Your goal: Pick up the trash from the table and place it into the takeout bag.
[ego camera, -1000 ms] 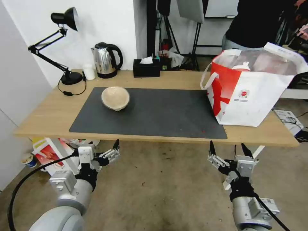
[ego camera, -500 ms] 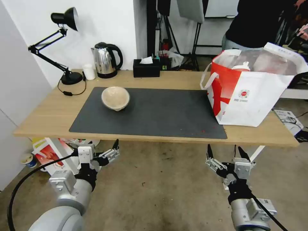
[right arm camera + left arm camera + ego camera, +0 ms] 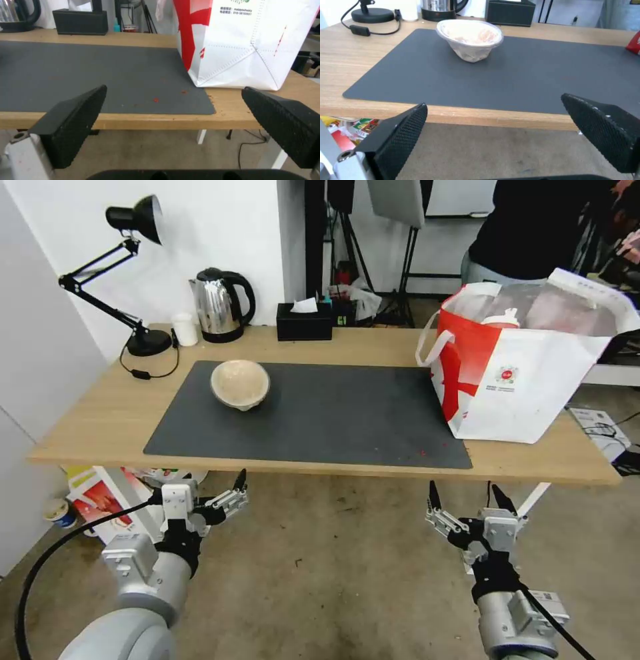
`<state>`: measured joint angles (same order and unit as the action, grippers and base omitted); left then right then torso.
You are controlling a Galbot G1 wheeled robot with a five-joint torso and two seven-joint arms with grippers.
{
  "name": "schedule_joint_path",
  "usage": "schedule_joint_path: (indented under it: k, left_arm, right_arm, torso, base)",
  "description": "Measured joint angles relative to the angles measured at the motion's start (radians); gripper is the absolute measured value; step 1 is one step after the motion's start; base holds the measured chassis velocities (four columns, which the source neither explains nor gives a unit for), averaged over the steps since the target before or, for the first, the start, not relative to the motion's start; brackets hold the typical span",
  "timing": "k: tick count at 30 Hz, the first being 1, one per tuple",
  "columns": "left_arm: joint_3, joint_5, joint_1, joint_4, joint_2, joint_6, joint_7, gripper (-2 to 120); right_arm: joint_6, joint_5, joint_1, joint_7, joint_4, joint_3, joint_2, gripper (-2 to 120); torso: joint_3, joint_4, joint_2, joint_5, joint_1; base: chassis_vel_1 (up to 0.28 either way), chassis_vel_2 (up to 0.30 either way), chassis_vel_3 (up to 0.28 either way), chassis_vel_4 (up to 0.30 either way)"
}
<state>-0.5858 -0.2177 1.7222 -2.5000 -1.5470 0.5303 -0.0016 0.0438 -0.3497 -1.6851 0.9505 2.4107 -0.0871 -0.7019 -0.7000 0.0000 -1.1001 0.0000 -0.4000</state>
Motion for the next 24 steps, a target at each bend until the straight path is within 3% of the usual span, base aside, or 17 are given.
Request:
schedule_joint_path:
  k: [24]
  left_arm:
    - [-0.005, -0.003, -0.001, 0.000, 0.000, -0.019, 0.001, 100]
  right_arm:
    - [0.005, 0.006, 0.014, -0.006, -0.014, 0.001, 0.001, 100]
  torso:
    - [0.000, 0.0000, 0.000, 0.0000, 0.000]
  base:
    - [0.000, 0.000, 0.000, 0.000]
